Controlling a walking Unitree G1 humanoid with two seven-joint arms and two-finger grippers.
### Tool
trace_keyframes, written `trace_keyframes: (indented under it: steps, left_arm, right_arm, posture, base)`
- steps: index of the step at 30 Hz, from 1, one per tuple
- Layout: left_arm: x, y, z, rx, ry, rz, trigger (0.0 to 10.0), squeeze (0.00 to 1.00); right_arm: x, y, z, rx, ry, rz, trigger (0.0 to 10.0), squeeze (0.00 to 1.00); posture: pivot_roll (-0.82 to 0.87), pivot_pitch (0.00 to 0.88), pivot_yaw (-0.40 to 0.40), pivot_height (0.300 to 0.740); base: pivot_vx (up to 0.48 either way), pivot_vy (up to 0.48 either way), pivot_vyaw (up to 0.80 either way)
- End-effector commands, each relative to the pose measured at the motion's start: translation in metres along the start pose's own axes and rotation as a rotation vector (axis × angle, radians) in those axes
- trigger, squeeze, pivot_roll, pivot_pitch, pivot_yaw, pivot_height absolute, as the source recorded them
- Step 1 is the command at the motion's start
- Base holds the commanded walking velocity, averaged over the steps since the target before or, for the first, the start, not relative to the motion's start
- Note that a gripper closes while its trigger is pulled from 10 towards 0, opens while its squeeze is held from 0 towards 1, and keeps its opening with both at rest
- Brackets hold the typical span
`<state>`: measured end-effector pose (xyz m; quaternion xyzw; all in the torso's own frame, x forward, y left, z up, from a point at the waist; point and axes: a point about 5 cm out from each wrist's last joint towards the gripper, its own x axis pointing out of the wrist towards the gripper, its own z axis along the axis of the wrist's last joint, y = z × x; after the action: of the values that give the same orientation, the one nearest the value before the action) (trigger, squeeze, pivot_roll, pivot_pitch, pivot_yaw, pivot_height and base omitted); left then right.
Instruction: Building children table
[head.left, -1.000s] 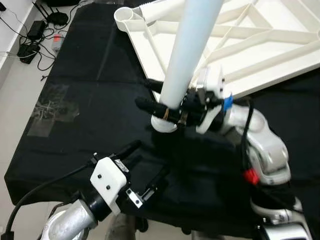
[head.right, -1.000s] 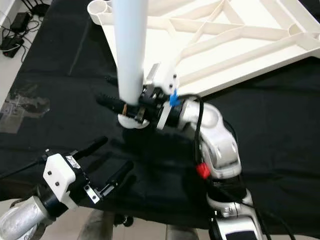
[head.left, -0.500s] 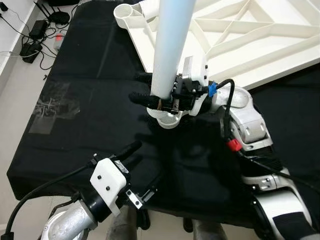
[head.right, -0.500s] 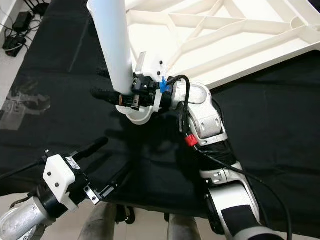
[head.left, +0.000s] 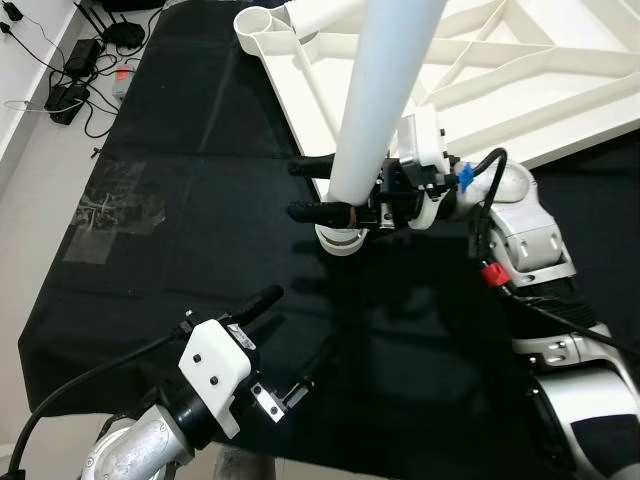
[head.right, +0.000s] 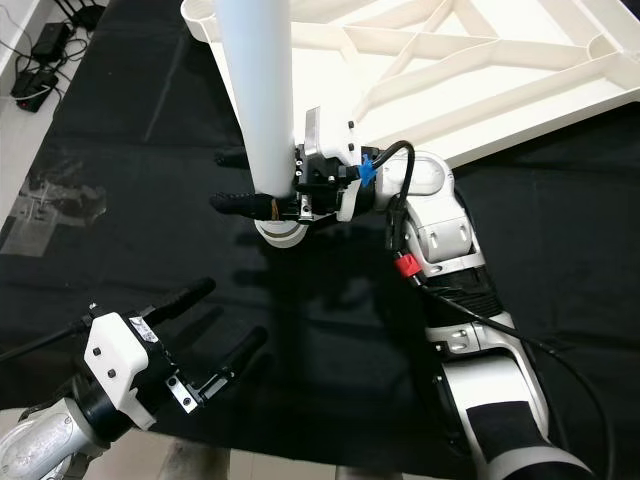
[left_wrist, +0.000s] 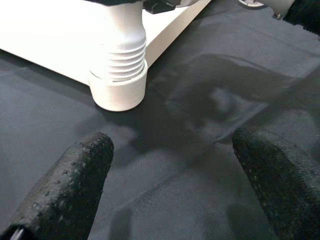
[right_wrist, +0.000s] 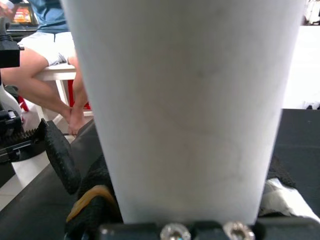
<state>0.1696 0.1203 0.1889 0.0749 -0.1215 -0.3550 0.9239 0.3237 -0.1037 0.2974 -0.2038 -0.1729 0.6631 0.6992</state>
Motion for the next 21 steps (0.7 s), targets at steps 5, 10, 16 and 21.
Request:
trace_keyframes:
  steps: [5,10,16,21]
  left_arm:
    - [-0.004,-0.003,0.0,-0.009,0.012,-0.017,10.0,0.0]
    - [-0.004,-0.003,0.001,-0.009,0.009,-0.016,10.0,0.0]
    - [-0.004,-0.004,0.001,-0.008,0.007,-0.012,10.0,0.0]
    - [-0.003,-0.004,0.002,-0.011,0.003,-0.012,10.0,0.0]
  right_arm:
    - [0.005,0.007,-0.009,0.047,0.024,0.062,10.0,0.0]
    - [0.015,0.015,-0.015,0.058,0.026,0.078,10.0,0.0]
    - [0.019,0.021,-0.023,0.063,0.069,0.064,10.0,0.0]
    - [0.023,0.027,-0.031,0.078,0.109,0.033,10.0,0.0]
  posture:
    - [0.07,0.425,0.078,0.74]
    - [0.07,0.428,0.073,0.74]
    - [0.06,0.427,0.068,0.74]
    - [0.05,0.436,0.063,0.74]
  base:
    - [0.0,0.0,0.0]
    - [0.0,0.0,0.0]
    - [0.0,0.0,0.0]
    - [0.0,0.0,0.0]
